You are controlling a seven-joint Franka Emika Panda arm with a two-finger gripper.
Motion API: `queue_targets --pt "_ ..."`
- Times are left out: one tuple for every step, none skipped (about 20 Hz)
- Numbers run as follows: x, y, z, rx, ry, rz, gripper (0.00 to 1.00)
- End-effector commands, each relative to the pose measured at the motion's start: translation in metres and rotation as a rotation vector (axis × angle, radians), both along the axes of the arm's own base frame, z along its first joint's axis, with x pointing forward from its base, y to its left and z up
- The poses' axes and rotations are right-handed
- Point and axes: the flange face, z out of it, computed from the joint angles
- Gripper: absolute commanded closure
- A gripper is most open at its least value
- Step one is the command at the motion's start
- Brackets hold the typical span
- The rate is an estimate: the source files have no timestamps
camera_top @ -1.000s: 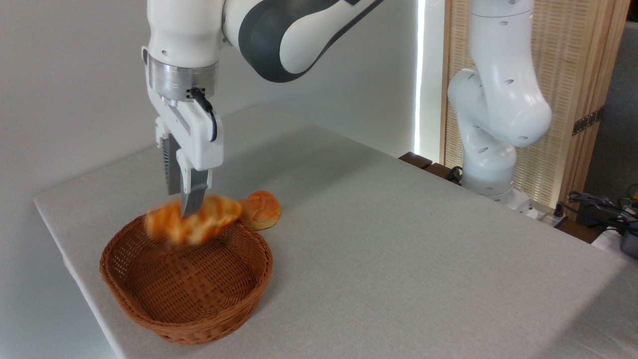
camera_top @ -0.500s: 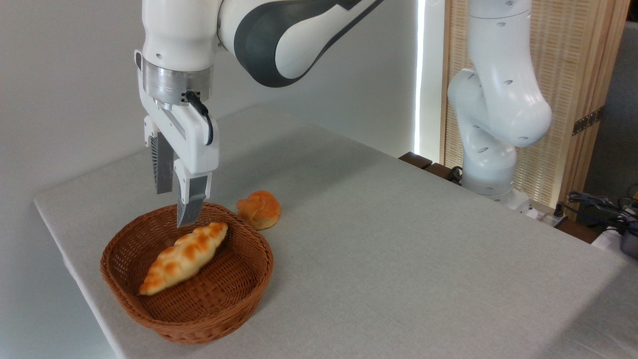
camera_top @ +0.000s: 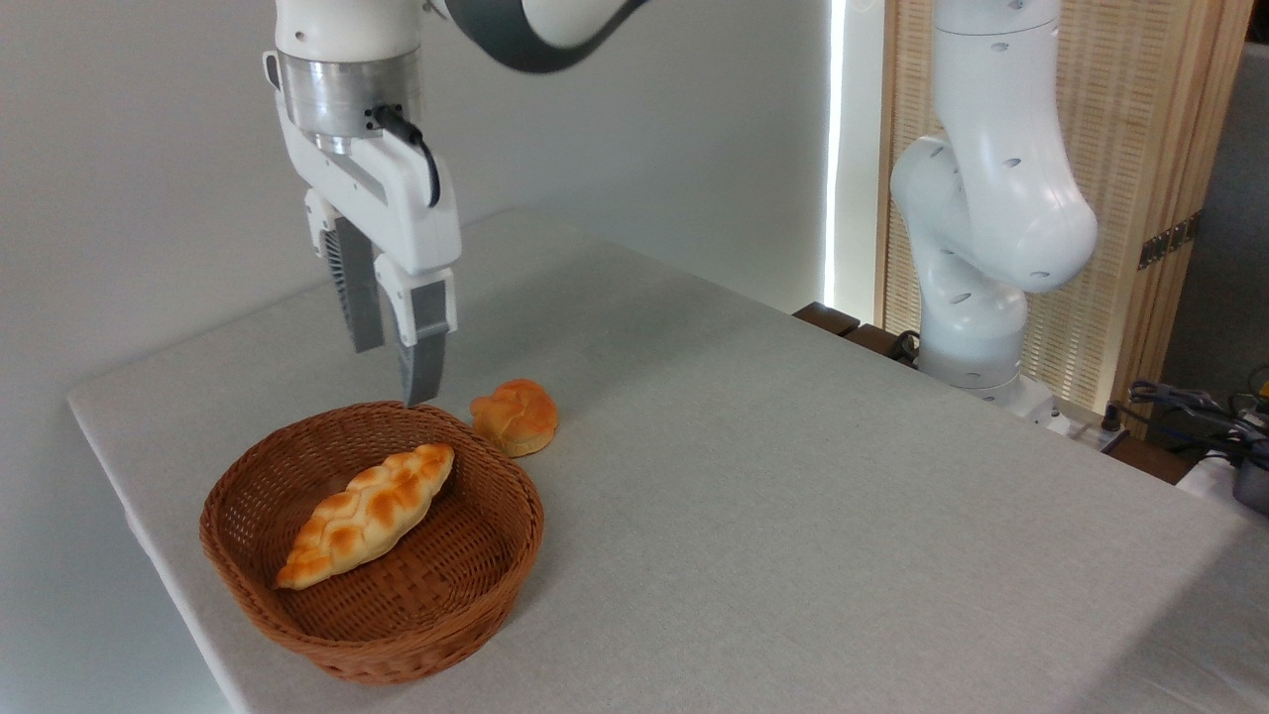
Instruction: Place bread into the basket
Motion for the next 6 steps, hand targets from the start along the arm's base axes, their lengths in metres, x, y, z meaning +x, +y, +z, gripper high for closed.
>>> queue_targets --pt "-0.0058 0.0045 0.0001 0.084 0.046 0.058 0.00" --pt "-0.0058 0.0049 0.0001 0.078 0.048 0.064 0.00" --pt "-0.0048 0.0075 -0.0006 0.071 0.050 0.072 0.00" --pt "-0.0046 0.0084 -0.0006 0.071 0.050 0.072 0.00" --pt "-0.0035 0.0097 -0.0022 0.070 0.051 0.077 0.00" --pt "-0.0034 0.0106 -0.0029 0.070 0.053 0.078 0.00"
